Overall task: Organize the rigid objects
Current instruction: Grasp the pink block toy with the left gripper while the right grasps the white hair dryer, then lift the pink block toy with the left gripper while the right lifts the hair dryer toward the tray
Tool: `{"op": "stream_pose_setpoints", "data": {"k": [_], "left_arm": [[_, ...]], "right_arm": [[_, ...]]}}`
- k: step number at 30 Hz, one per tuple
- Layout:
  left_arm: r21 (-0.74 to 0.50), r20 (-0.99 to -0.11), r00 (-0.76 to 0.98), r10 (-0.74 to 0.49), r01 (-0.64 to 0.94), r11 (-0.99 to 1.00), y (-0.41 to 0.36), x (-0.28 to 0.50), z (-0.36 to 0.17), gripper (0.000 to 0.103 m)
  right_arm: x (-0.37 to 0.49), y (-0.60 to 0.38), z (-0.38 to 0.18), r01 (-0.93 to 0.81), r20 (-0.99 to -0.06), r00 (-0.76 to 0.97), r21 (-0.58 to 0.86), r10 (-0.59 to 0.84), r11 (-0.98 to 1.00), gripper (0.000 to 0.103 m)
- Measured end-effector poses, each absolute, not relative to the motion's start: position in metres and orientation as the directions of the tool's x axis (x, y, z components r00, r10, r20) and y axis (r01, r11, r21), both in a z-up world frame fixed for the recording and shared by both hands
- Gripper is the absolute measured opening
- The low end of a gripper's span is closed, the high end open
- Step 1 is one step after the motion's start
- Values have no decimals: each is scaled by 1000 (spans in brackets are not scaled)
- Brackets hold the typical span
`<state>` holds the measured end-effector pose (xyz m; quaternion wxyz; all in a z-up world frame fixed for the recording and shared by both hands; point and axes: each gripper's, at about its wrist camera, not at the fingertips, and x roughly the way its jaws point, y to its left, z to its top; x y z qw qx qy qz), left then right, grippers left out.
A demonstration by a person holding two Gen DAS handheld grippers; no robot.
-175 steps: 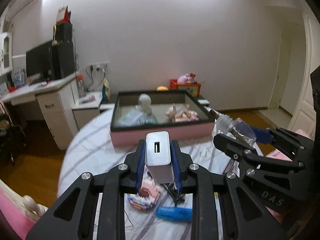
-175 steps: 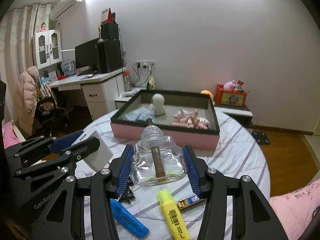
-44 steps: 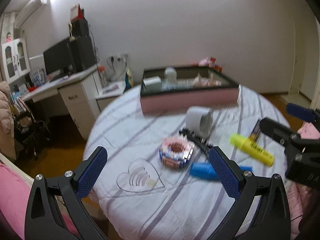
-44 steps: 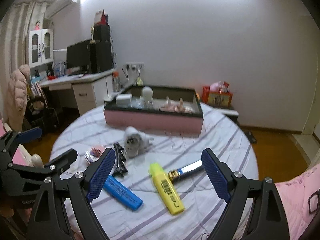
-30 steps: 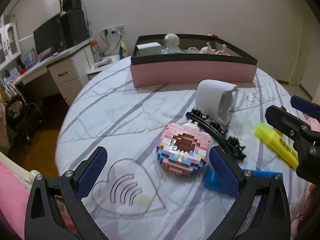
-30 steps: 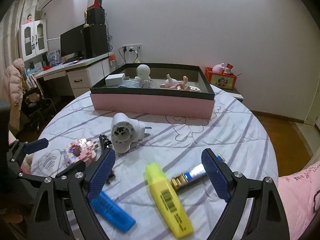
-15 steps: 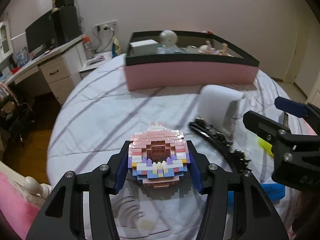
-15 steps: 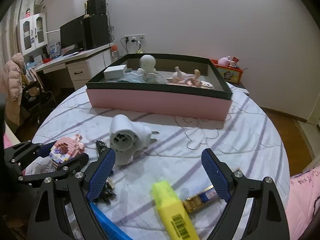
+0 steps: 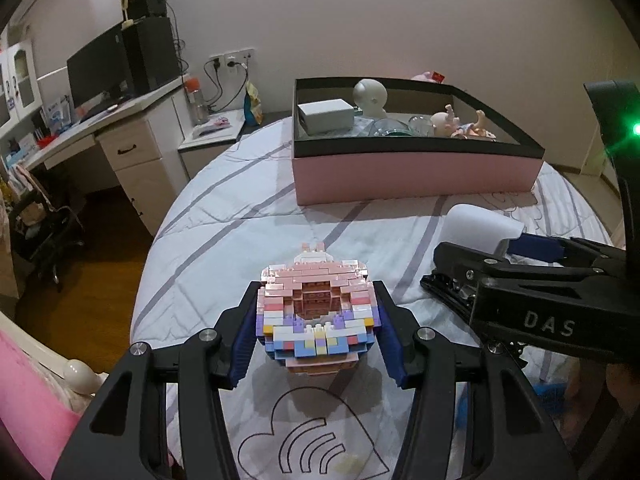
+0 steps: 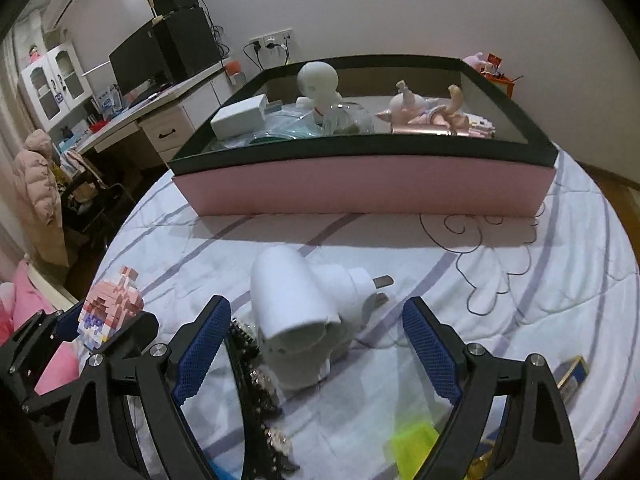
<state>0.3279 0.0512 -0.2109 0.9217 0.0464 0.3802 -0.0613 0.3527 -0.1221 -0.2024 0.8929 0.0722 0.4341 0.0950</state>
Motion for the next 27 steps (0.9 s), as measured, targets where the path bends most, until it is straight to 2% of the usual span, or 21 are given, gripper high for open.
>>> {"op": "stream_pose_setpoints", "data": {"k": [1,2,8,12,18,27], "left_arm": [[37,-708,701,-80,149,988,51,329,-211,54],[34,-710,700,-81,149,988,51,330,-212,54],[26,-699,710,-89,150,988,47,332,-205,54],[24,-672,734,-95,149,988,42,327,-190,54],[24,-599,792,-119,166,986,24,310,-155,54],[47,-488,859,-156,204,978,-9,275,-110,54]], "right_arm": [[353,-122,-203,-108,-764,601,213,235,971,67],[353,-123,-204,-110,-762,600,223,244,969,61],[344,-122,-198,-149,-745,626,176,230,973,61],[328,-131,-182,-137,-696,693,129,188,982,61],[297,-146,-146,-99,-609,787,36,100,994,61],[252,-166,-93,-44,-478,878,-16,31,999,62]]}}
